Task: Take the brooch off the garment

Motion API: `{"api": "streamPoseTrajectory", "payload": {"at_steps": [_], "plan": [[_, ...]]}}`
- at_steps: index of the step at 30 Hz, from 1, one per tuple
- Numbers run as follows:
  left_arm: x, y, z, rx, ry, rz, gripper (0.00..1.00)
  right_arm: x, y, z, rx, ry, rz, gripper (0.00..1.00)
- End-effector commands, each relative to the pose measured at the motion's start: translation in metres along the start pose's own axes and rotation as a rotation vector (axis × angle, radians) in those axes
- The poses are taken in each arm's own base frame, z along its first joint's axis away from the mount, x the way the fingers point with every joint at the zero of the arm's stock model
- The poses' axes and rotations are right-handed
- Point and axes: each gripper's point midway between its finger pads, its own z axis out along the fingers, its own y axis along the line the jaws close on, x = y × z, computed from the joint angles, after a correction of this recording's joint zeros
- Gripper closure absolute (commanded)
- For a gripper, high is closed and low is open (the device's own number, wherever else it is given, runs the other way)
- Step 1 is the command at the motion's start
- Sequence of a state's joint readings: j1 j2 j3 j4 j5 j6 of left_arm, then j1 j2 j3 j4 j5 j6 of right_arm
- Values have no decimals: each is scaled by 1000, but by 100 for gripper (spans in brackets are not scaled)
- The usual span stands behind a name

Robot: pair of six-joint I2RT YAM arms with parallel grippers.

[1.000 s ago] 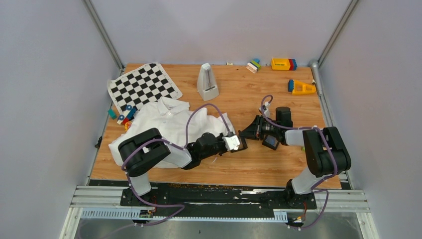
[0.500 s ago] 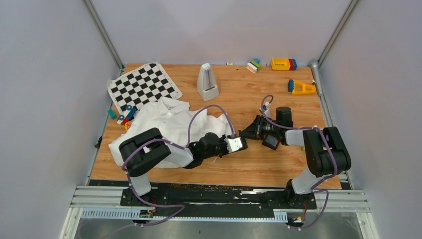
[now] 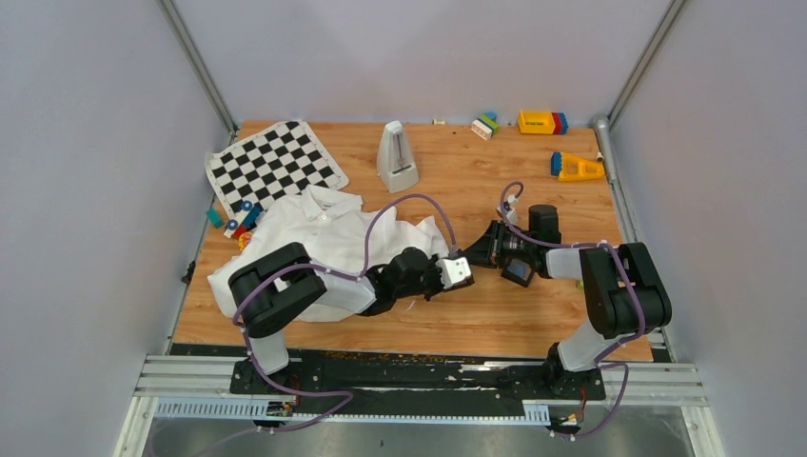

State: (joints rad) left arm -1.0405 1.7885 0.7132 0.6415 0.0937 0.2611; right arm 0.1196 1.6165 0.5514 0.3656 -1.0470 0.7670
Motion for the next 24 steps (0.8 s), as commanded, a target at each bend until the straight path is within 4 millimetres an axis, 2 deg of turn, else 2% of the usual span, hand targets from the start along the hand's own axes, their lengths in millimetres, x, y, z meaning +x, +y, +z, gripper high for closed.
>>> {"api": "streamPoseTrajectory", "payload": {"at_steps": [1,8,13,14,15,21,24], "plan": [[-22,7,7,-29,-44,-31,84,-1,5,-1,-38,4,-27,100],[-22,7,11,-31,-47,-42,83,-2,5,-1,-41,5,-27,100],[-30,18,-4,-89,-38,-76,83,-2,5,-2,-36,-3,-27,100],[-27,17,-6,-87,-15,-86,83,-3,5,-2,-36,-3,-27,100],[-29,23,-10,-122,-8,-103,86,-3,4,-2,-34,-3,-23,100],[-21,30,-19,-171,66,-167,100,-2,3,-2,-35,-2,-20,100],[-18,33,-23,-188,76,-173,100,-2,3,-2,-35,-2,-21,100]]}}
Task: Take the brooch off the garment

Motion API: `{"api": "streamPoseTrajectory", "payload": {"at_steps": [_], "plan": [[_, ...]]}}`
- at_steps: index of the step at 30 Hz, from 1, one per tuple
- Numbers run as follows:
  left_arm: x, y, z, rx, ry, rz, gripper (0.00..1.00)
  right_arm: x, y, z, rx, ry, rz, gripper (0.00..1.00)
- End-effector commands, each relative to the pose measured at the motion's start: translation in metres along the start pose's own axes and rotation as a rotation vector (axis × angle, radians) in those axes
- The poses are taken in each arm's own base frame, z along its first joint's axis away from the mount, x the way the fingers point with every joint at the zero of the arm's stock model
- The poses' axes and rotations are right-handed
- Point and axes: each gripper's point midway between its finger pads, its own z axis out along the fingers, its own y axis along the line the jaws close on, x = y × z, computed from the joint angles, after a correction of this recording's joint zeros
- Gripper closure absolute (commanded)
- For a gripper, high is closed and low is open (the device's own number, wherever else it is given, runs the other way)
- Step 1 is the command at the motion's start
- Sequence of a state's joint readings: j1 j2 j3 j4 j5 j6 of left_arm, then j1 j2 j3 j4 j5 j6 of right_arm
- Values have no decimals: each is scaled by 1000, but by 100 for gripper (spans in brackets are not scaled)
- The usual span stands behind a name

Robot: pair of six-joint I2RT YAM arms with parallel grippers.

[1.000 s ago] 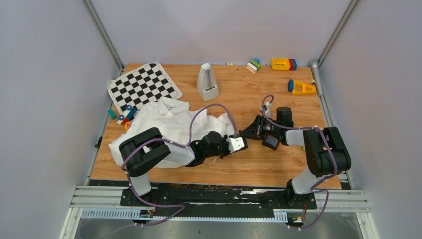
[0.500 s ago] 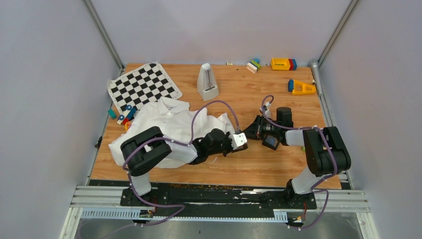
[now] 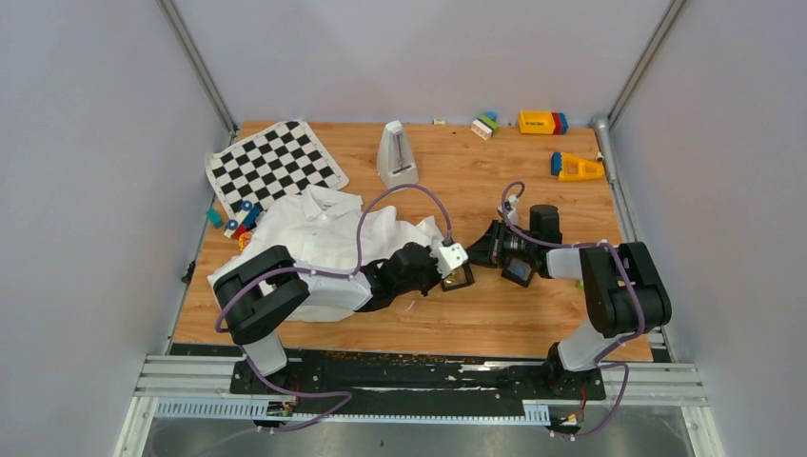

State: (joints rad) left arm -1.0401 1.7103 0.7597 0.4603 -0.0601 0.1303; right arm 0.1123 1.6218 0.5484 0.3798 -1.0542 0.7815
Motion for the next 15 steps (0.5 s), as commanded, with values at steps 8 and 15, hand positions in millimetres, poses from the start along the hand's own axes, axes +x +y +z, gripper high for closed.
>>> {"api": "streamPoseTrajectory", "payload": {"at_steps": [8,15], "plan": [[-1,20,-1,-60,44,-79,100,-1,3,-1,-26,-1,-33,100],[-4,14,12,-23,29,-72,100,-1,3,-1,-28,-1,-35,100]]}}
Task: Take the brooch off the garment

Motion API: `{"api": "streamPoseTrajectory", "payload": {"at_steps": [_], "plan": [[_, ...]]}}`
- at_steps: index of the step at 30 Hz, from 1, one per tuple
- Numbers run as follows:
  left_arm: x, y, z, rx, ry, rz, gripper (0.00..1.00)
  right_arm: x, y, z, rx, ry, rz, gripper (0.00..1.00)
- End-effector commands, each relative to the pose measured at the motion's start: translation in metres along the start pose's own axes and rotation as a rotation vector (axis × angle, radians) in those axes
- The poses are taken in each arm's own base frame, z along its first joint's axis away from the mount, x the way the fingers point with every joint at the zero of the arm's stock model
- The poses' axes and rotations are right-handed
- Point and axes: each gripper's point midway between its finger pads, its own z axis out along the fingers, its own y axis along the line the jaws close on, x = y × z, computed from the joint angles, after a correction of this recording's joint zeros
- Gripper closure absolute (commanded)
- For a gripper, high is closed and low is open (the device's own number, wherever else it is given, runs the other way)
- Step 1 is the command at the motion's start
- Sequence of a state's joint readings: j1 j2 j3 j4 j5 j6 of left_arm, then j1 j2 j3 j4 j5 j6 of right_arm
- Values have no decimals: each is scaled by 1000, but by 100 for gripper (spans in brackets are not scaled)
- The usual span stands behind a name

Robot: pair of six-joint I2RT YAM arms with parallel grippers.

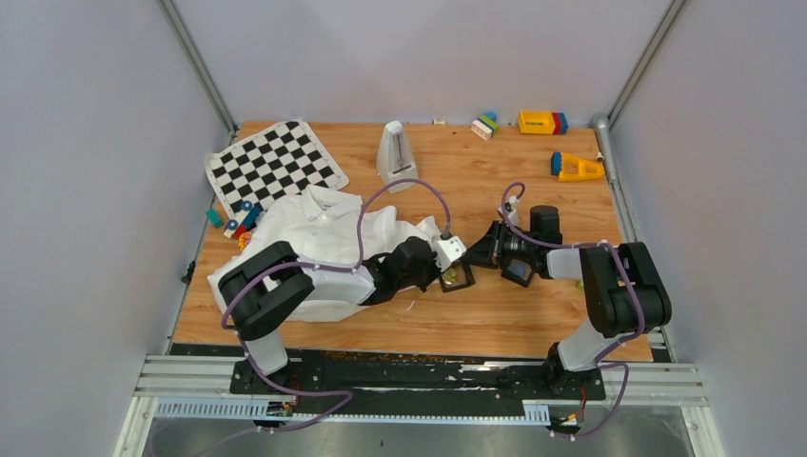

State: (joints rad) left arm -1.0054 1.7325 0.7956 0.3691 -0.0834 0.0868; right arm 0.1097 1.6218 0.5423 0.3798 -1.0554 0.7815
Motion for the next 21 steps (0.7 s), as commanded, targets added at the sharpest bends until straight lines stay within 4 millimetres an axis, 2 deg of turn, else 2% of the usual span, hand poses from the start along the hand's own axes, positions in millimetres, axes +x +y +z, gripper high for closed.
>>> {"api": "streamPoseTrajectory", "payload": {"at_steps": [1,12,21], "plan": [[-24,-3,9,24,-63,-17,100,-3,5,-1,-30,-1,-40,100],[-21,-12,21,71,-40,-16,100,-2,4,0,-34,3,-38,100],[-37,-26,19,147,-118,-43,100,-2,4,0,-34,3,-36,100]]}}
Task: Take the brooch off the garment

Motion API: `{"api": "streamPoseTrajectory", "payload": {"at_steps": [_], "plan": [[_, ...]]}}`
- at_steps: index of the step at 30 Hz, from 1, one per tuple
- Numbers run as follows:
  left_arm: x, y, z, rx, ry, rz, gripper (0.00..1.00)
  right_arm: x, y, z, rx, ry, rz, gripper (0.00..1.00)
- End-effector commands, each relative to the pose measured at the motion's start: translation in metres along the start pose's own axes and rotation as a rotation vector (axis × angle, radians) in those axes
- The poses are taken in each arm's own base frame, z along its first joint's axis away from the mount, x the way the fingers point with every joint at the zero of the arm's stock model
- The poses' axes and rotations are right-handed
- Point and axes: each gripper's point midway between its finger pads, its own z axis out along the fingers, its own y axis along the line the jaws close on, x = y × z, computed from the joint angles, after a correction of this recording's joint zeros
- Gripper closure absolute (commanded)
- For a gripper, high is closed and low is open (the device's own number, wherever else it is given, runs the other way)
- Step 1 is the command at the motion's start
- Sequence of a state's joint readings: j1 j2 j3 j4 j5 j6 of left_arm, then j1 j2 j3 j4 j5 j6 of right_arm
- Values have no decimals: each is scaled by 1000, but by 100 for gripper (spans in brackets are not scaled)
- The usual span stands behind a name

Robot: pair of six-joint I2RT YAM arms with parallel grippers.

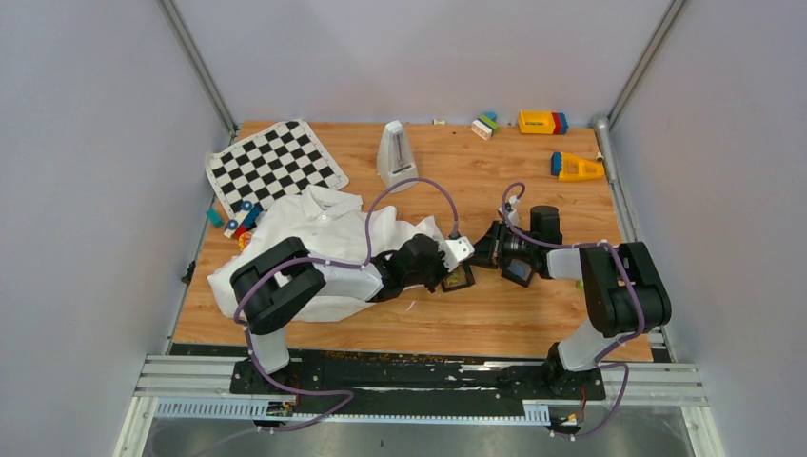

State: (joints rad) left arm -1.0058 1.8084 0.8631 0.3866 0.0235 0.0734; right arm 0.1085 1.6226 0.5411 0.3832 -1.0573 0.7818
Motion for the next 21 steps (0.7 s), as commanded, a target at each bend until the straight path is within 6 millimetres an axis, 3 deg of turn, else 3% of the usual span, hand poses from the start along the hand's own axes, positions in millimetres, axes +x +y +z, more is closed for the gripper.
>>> {"api": "streamPoseTrajectory", "payload": {"at_steps": [1,5,9,12,16,21], "plan": [[-26,-6,1,39,-96,-24,100,-2,4,0,-32,2,-35,100],[-25,4,-3,-8,-92,-25,100,-2,4,0,-30,1,-38,98],[-30,14,-17,-45,-99,-52,100,-2,5,-2,-22,-12,-54,71],[-35,28,-32,-98,-87,-82,100,-3,8,-4,-11,-31,-79,62],[-31,46,-49,-160,-53,-162,100,-6,11,-9,33,-75,-127,65],[-28,73,-64,-230,-59,-249,100,-11,11,-9,158,-140,-210,83]]}}
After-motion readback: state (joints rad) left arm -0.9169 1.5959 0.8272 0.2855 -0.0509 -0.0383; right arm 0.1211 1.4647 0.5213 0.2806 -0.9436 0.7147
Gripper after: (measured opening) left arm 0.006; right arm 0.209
